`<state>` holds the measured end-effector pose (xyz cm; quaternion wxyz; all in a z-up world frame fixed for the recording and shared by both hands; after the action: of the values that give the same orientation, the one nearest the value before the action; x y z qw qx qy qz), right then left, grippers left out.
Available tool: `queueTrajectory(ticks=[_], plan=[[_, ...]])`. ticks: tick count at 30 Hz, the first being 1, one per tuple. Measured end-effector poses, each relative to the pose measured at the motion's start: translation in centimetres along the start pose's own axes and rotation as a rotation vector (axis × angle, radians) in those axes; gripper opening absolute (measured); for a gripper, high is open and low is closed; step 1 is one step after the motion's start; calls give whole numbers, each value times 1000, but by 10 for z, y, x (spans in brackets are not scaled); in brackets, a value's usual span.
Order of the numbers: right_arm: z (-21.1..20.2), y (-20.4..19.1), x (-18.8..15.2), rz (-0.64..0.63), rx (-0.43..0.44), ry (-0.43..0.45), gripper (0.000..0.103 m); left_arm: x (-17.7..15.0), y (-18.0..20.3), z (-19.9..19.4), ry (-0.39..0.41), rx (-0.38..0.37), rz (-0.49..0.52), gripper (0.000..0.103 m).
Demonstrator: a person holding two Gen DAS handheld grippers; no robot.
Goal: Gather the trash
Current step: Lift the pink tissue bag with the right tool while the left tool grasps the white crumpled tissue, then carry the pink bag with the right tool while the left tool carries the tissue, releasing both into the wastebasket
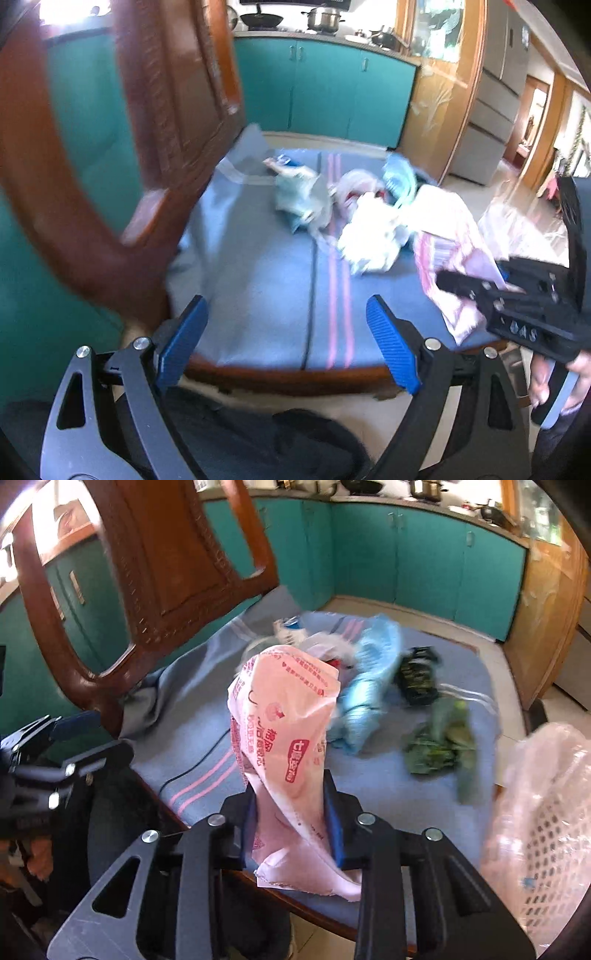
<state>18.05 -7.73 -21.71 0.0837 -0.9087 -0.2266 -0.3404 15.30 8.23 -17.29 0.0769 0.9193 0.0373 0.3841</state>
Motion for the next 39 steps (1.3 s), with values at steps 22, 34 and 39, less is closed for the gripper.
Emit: queueTrajectory(ticks=[22,34,39], plan=[[-26,87,6,226,-91,52,33,20,51,120,-198,-65,70,40],[-23,56,7,174,-50,41,33,30,11,37,-34,56,71,41],[-22,40,5,148,-32,32,33,22,1,36,-56,73,55,41]])
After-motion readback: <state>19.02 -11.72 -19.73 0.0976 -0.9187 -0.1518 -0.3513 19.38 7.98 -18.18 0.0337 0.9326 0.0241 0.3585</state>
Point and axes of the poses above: each gripper's, at about its wrist camera, not at the fingertips, and z roughly the way its jaws point, y to its right, x to its top, the point moved 10 cm from there along z, roughly the way its jaws point, and after that the axes turned 8 degrees about -x, right-handed, at the moved point
